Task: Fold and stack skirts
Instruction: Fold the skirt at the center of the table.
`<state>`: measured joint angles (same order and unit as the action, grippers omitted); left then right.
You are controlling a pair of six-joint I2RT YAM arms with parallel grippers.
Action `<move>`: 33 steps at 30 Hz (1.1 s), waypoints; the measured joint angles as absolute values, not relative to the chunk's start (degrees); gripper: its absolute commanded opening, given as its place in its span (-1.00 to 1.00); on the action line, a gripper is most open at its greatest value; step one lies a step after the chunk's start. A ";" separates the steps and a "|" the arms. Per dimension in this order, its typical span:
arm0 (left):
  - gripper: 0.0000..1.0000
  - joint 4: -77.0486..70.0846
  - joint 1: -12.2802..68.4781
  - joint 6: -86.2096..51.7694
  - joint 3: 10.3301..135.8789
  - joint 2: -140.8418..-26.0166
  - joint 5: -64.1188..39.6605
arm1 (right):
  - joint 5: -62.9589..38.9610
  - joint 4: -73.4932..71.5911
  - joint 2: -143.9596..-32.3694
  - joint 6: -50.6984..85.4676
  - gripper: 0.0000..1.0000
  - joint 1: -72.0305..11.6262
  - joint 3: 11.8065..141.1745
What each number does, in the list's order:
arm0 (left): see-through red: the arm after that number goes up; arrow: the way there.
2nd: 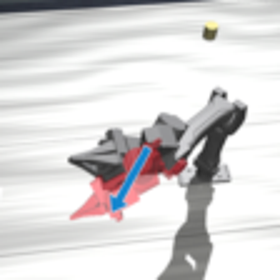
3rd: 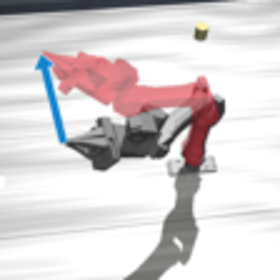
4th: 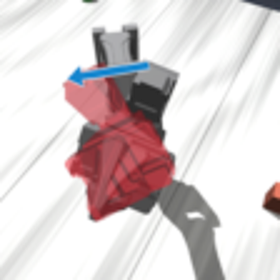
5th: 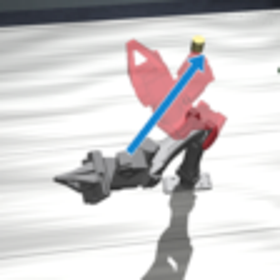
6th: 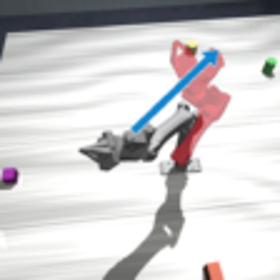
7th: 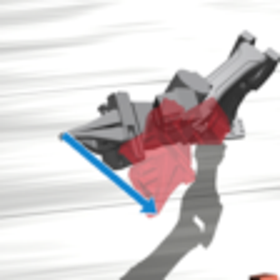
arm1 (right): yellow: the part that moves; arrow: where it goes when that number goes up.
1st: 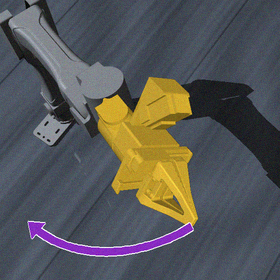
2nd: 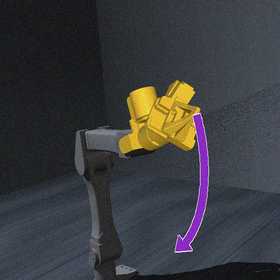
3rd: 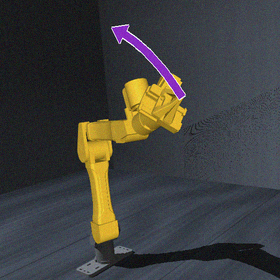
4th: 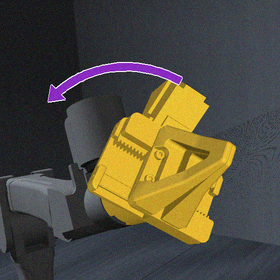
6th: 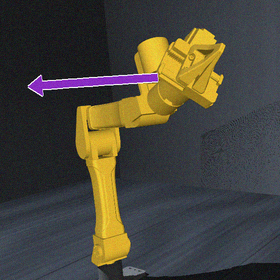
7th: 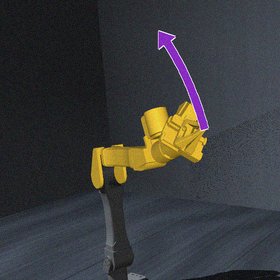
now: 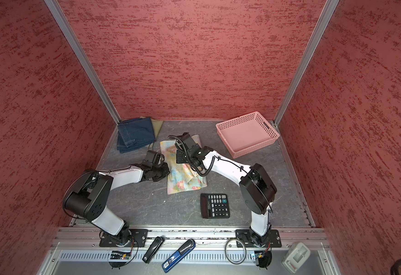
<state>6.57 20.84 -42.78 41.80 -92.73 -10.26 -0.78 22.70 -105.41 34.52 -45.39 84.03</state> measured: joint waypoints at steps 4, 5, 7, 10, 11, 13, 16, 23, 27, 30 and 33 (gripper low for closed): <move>-1.00 6.22 20.84 -42.81 41.56 -92.68 -10.39 | 0.32 23.03 -106.00 34.92 -1.00 -45.45 88.40; -1.00 6.04 20.84 -42.81 41.43 -92.64 -10.41 | 0.54 23.09 -106.15 34.98 -1.00 -45.45 89.78; -1.00 5.69 20.84 -42.83 41.12 -92.49 -10.44 | 0.93 22.96 -106.45 35.00 -1.00 -45.56 92.18; -1.00 5.43 20.75 -42.83 40.47 -91.94 -10.46 | 1.30 22.48 -107.11 35.29 -1.00 -45.74 93.58; -1.00 5.45 20.60 -42.83 40.21 -91.64 -10.48 | 1.32 22.35 -107.61 35.44 -1.00 -45.98 93.58; -1.00 5.54 20.36 -42.83 39.72 -91.13 -10.52 | 1.26 22.13 -109.23 35.70 -1.00 -46.63 93.34; -1.00 6.20 19.64 -42.81 39.24 -90.37 -10.57 | 0.23 22.17 -112.57 35.83 -0.85 -47.86 92.53; -0.89 8.16 18.44 -42.76 39.20 -88.25 -10.66 | -2.00 24.27 -116.18 33.41 0.46 -48.84 92.31; -0.51 9.43 17.10 -42.61 39.20 -86.94 -10.98 | -0.23 22.50 -111.07 30.63 0.60 -48.47 88.64; -0.01 10.52 15.27 -42.26 39.16 -85.25 -12.19 | 1.74 18.33 -101.12 27.79 0.78 -47.86 78.19; 0.30 11.38 12.78 -42.26 38.65 -82.24 -14.11 | 3.07 12.32 -92.31 23.97 0.82 -47.46 67.81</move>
